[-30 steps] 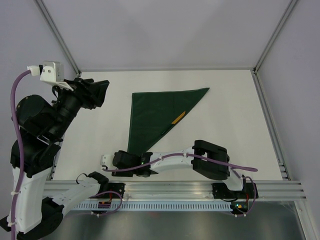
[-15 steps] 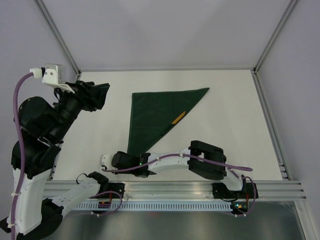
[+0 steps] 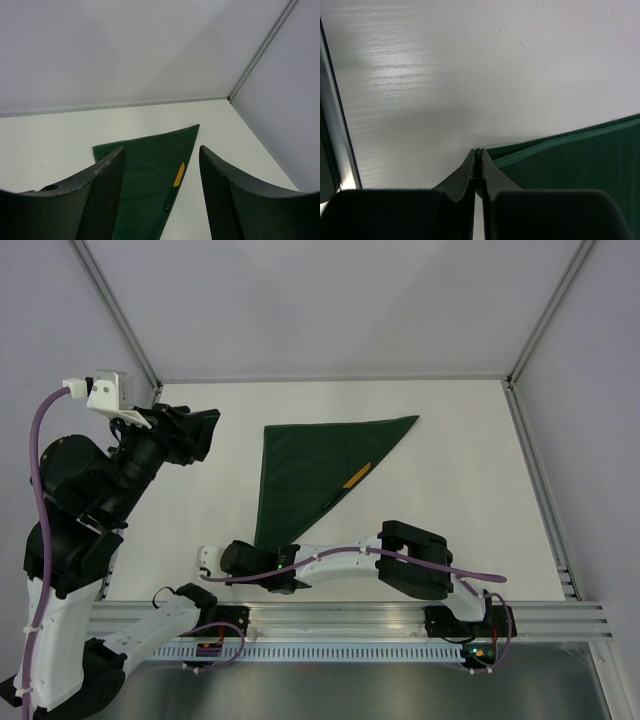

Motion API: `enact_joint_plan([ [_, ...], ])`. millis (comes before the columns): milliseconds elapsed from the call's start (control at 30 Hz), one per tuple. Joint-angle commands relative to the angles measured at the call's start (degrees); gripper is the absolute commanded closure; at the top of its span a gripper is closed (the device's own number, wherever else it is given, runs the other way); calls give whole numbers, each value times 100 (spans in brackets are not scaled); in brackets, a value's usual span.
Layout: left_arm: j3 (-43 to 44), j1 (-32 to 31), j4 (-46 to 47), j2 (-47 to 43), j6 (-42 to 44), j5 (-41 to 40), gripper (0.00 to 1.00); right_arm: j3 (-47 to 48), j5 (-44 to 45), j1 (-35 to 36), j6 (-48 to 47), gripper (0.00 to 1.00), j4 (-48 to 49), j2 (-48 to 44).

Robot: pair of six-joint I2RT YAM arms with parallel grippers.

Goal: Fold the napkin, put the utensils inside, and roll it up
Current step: Fold the napkin at the center of the board.

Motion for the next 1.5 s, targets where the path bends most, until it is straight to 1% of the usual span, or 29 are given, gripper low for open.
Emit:
enact_joint_plan([
  [0, -44, 2, -38, -10, 238, 81, 35, 288, 221, -70, 43, 91, -198, -105],
  [167, -123, 2, 15, -1, 229, 63, 35, 385, 63, -281, 351, 91, -400, -307],
  [533, -202, 2, 146, 87, 202, 134, 35, 359, -411, -1203, 879, 94, -752, -887],
  [767, -229, 2, 269, 201, 194, 221, 35, 87, -684, -2249, 1037, 95, -867, -1326],
  [967, -264, 2, 419, 359, 159, 353, 36, -422, -790, -3049, 1019, 95, -797, -1757],
  [1233, -404, 2, 656, 588, 88, 503, 36, -731, -904, -4041, 853, 96, -682, -1898],
  [1467, -448, 2, 779, 763, 71, 591, 36, -827, -1010, -4666, 773, 98, -550, -1855],
])
